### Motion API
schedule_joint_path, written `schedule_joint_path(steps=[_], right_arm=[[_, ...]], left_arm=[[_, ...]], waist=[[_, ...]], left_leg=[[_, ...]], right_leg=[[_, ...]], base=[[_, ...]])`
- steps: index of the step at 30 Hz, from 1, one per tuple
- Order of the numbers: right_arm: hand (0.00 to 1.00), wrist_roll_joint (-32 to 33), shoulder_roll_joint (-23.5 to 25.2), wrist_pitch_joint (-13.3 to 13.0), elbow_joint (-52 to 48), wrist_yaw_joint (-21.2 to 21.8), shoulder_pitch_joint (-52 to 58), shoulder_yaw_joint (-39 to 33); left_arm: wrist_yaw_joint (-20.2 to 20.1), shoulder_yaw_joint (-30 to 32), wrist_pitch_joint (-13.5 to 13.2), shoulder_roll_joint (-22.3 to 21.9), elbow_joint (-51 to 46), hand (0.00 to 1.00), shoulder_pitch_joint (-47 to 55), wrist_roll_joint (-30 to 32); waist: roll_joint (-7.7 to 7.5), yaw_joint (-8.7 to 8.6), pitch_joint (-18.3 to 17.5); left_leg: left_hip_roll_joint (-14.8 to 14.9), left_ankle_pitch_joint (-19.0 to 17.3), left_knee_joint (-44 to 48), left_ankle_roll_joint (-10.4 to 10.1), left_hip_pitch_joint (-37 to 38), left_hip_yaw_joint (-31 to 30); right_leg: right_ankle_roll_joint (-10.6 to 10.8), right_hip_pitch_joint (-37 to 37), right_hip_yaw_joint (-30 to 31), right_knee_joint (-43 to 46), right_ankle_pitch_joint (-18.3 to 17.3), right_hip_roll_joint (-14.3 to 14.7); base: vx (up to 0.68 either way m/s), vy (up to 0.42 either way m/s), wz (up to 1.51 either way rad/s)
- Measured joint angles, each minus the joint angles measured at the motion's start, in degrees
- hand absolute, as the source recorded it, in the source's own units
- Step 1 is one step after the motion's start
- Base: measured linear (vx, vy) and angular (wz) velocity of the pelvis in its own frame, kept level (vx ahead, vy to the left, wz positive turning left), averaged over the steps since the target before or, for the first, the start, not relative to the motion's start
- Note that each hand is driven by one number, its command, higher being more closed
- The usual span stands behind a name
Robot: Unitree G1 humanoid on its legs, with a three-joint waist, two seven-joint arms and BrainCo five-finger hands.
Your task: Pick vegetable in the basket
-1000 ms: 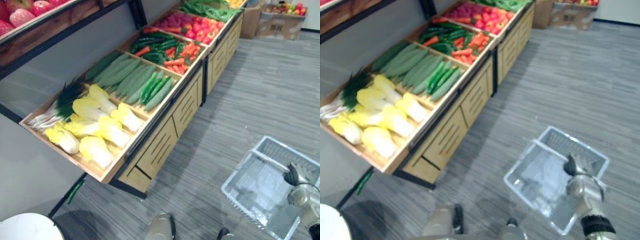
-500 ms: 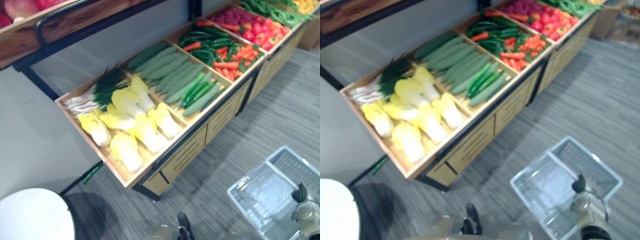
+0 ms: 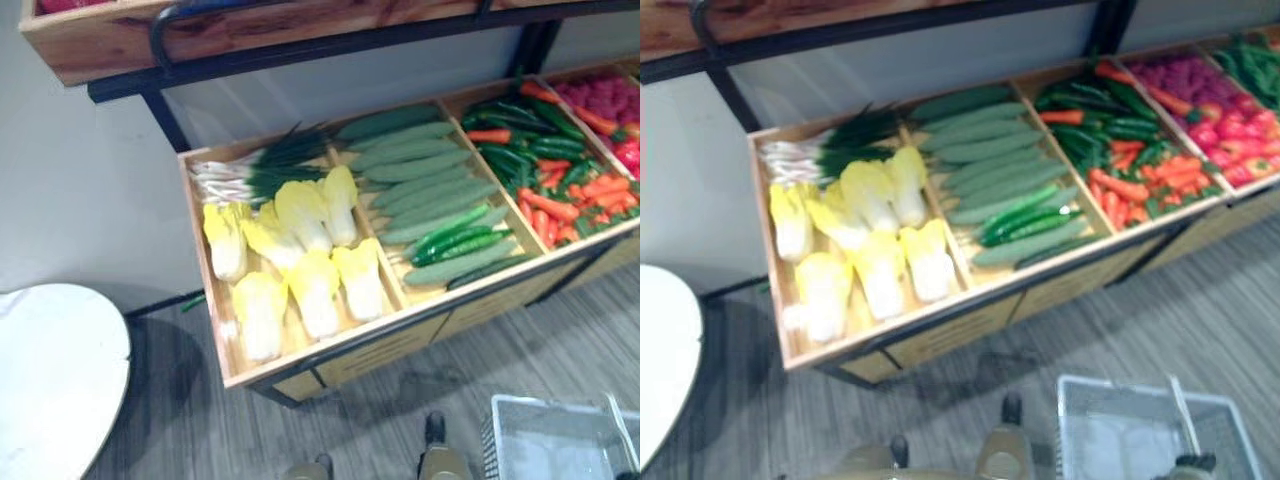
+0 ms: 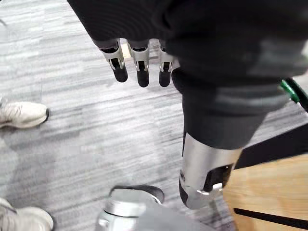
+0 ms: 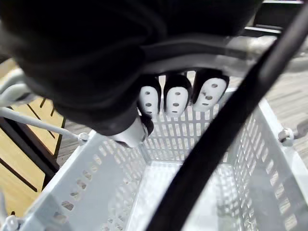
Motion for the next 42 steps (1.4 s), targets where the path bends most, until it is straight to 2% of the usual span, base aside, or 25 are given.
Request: schedule_joint_path(steps=[2,5,6,8,9,10,12,16,19,20,21,24,28,32,33,34,36,37,40,41,42], right_arm=[[1.0,1.27,1.25,-0.06,0.02,0.0,-0.51,-0.42],[1.0,3.77,2.71,-0.12,0.28,-0.78,0.08,-3.02],[1.0,4.74,2.86,-0.16,0.28,-1.84,0.07,-3.81],[1.0,5.59,2.97,-0.76,0.22,-2.23,-0.15,-4.35],[1.0,6.41,3.34,-1.36,0.13,-2.47,-0.71,-5.09],[1.0,6.57,3.48,-1.49,0.07,-2.55,-0.91,-5.36],[1.0,7.52,4.57,-1.7,-0.04,-3.61,-1.57,-6.68],[1.0,7.5,6.38,-1.61,-0.06,-4.55,-2.03,-8.21],[1.0,7.49,6.82,-0.99,0.19,-4.69,-1.53,-8.14],[1.0,7.49,7.13,-0.91,0.27,-4.71,-1.47,-8.1],[1.0,7.46,8.26,-0.72,0.28,-5.14,-1.08,-7.92],[1.0,7.41,8.86,-0.61,0.26,-6.04,-0.39,-6.69],[1.0,7.28,9.08,-0.64,0.25,-6.36,0.76,-5.22],[1.0,7.06,9.18,-0.84,0.22,-6.43,1.55,-3.31],[1.0,6.95,9.16,-1.12,0.17,-6.48,1.62,-2.94],[1.0,6.89,9.08,-1.26,0.07,-6.54,1.65,-2.37],[1.0,6.81,8.93,-1.52,-0.23,-6.67,1.65,-1.14],[1.0,6.74,8.9,-1.7,-0.3,-6.7,1.66,-0.8],[1.0,5.62,8.86,-2.5,-0.3,-6.7,1.68,0.64],[1.0,5.2,8.86,-2.57,-0.3,-6.69,1.66,1.05],[1.0,4.83,8.86,-2.68,-0.31,-6.69,1.66,1.48]], left_arm=[[0.05,1.23,-0.49,-0.31,0.24,0.0,-0.12,-0.01],[0.73,4.49,-0.57,-0.15,-0.2,0.0,-0.34,-0.16],[1.36,4.95,-0.56,-0.21,-0.22,0.0,-0.34,-0.56],[2.16,4.96,-0.56,-0.24,-0.4,0.0,-0.54,-0.69],[2.51,5.23,-0.56,-0.41,-1.48,0.0,-0.78,-0.79],[2.6,5.53,-0.61,-0.5,-1.77,0.0,-0.8,-0.81],[4.22,7.92,-0.67,-1.5,-3.18,0.0,-1.68,-1.08],[6.53,8.82,-0.65,-2.0,-3.92,0.0,-1.93,-1.11],[8.98,9.02,-0.97,-2.12,-5.07,0.0,-1.75,-1.25],[9.47,9.16,-1.06,-2.09,-5.44,0.0,-1.72,-1.26],[11.39,9.51,-2.02,-2.36,-8.04,0.0,-0.81,-1.27],[13.58,9.61,-2.52,-2.89,-13.93,0.0,0.58,-1.27],[16.77,9.14,-3.11,-3.71,-25.36,0.0,1.62,-1.05],[20.23,8.36,-3.44,-3.64,-38.65,0.0,0.78,0.13],[20.99,8.42,-3.55,-3.48,-41.64,0.0,-0.3,1.39],[21.93,8.45,-3.73,-3.31,-43.94,0.0,-1.5,2.13],[22.63,8.45,-3.99,-2.74,-46.25,0.0,-3.24,2.2],[22.65,8.44,-4.12,-2.43,-46.82,0.0,-3.71,2.27],[22.66,8.28,-4.25,-0.95,-49.43,0.0,-5.05,4.16],[22.67,8.22,-4.27,-0.71,-50.49,0.0,-5.26,4.37],[22.68,8.09,-4.3,-0.68,-51.38,0.0,-5.4,4.43]], waist=[[1.52,-0.33,-0.18],[1.24,-0.42,0.04],[0.93,-0.37,0.19],[0.83,-0.29,0.18],[0.9,-0.32,0.15],[0.95,-0.4,0.12],[1.64,-0.41,0.01],[2.07,-0.52,-0.09],[3.53,-0.5,-0.54],[3.58,-0.42,-0.61],[3.27,-0.4,-0.7],[3.44,-0.43,-1.02],[3.67,-0.43,-1.59],[3.28,-0.47,-2.76],[3.67,-0.49,-3.28],[3.28,-0.49,-3.31],[3.64,-0.53,-3.73],[3.15,-0.56,-3.64],[3.01,-0.69,-3.83],[3.42,-0.69,-4.18],[2.74,-0.71,-3.91]], left_leg=[[2.24,2.52,0.69,-2.17,-0.93,0.09],[3.07,6.22,5.62,-2.18,-3.8,0.7],[3.09,8.44,7.09,-2.4,-4.7,2.6],[3.43,11.78,5.91,-1.9,-4.85,6.73],[3.5,14.42,2.41,-1.33,-4.3,10.05],[3.47,14.94,1.59,-1.26,-4.26,10.43],[3.51,17.77,-5.6,-1.16,-2.22,11.37],[4.65,17.89,-10.5,-1.22,-1.09,11.86],[5.16,13.54,-10.85,-0.61,-1.42,13.8],[4.94,13.25,-10.8,-0.43,-1.33,14.1],[4.28,11.99,-10.12,-0.03,-1.39,14.47],[3.05,11.43,-10.1,0.28,-1.24,15.87],[2.62,11.38,-10.09,0.13,-1.26,16.13],[2.77,11.42,-10.07,0.18,-1.08,16.25],[2.75,11.41,-10.06,0.17,-0.9,16.44],[2.76,11.37,-10.1,0.14,-0.73,16.66],[2.77,11.32,-10.27,0.1,-0.33,17.18],[2.76,11.31,-10.32,0.1,-0.34,17.28],[2.83,11.24,-10.33,0.04,-0.17,17.56],[2.91,11.2,-10.34,-0.01,-0.04,17.68],[3.01,11.17,-10.33,-0.05,-0.05,17.82]], right_leg=[[-1.78,0.49,-3.26,1.94,-1.89,1.43],[-3.46,4.24,-8.49,2.29,-3.81,1.33],[-3.82,5.92,-10.3,1.89,-4.18,0.85],[-4.03,7.8,-12.85,0.68,-4.3,0.27],[-4.12,8.17,-14.53,-0.11,-4.35,0.13],[-4.17,8.1,-14.85,-0.18,-4.37,0.16],[-4.39,7.98,-17.12,-1.08,-4.51,1.38],[-4.29,7.8,-18.43,-1.99,-4.91,3.3],[-3.66,7.09,-17.58,-1.82,-4.51,4.23],[-3.5,7.09,-16.92,-1.84,-4.4,4.21],[-2.96,7.18,-14.38,-2.53,-3.8,4.15],[-2.47,7.12,-12.08,-3.94,-2.54,3.47],[-2.4,7.22,-11.55,-4.92,-1.39,3.38],[-2.21,7.14,-11.18,-4.93,-1.23,3.81],[-2.25,7.19,-10.96,-4.93,-1.25,3.91],[-2.25,7.19,-10.75,-4.94,-1.25,3.96],[-2.25,7.26,-10.36,-4.94,-1.25,4.04],[-2.25,7.16,-10.25,-4.97,-1.25,4.06],[-2.26,7.13,-9.9,-5.06,-1.24,4.23],[-2.28,7.17,-9.77,-5.13,-1.23,4.33],[-2.44,7.14,-9.62,-5.33,-1.11,4.48]], base=[[0.22,-0.28,0.6],[0.18,-0.27,0.93],[0.11,-0.242,0.93],[0.07,-0.18,0.76],[0.02,-0.093,0.51],[0.0,-0.093,0.61],[-0.04,-0.064,0.45],[-0.08,-0.018,0.21],[-0.07,0.087,0.08],[-0.03,0.093,-0.05],[-0.03,0.112,-0.07],[0.01,0.091,-0.19],[0.05,0.031,-0.08],[0.07,-0.005,-0.05],[0.06,0.001,-0.08],[0.07,0.003,-0.09],[0.05,0.006,-0.1],[0.03,0.006,-0.09],[0.03,0.004,-0.06],[0.02,-0.001,-0.07],[0.02,-0.002,-0.07]])
